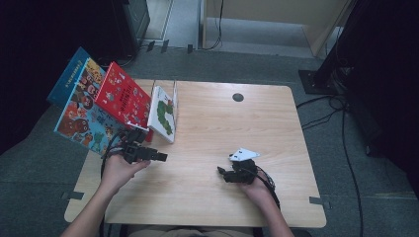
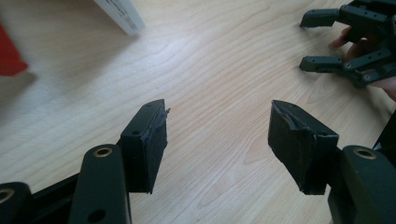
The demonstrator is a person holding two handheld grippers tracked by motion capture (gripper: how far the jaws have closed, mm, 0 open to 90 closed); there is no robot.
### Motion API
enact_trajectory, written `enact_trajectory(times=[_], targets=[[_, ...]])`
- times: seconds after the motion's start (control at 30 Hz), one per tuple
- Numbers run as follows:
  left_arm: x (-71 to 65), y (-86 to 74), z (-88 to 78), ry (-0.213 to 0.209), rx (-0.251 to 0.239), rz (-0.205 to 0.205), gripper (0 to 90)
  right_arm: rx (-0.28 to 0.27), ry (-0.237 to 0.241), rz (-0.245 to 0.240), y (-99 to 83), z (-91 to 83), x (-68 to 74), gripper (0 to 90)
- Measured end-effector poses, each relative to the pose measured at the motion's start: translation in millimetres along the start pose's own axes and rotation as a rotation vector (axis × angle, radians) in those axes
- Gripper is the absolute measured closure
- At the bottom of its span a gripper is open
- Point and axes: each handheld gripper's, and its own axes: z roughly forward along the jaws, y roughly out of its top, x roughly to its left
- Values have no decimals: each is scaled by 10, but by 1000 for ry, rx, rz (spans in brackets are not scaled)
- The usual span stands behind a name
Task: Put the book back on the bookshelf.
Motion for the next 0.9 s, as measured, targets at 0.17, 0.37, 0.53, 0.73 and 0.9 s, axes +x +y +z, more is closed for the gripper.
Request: enact_trajectory(times=[0.17, 0.37, 0.53, 0.73, 0.9], targets=[[9, -55, 136, 4, 10, 15, 382, 0, 1, 1, -5, -7, 7, 303], [28, -119, 319, 0, 27, 19, 382, 0, -1, 4, -16, -18, 22, 303], [37, -152, 415, -7, 42, 19, 383, 1, 0, 0, -31, -36, 33, 302], [62, -165, 441, 4, 21, 23, 384, 3, 3, -2, -42, -48, 41, 300], [54, -178, 436, 11, 20, 37, 384, 4, 5, -1, -45, -52, 45, 296]])
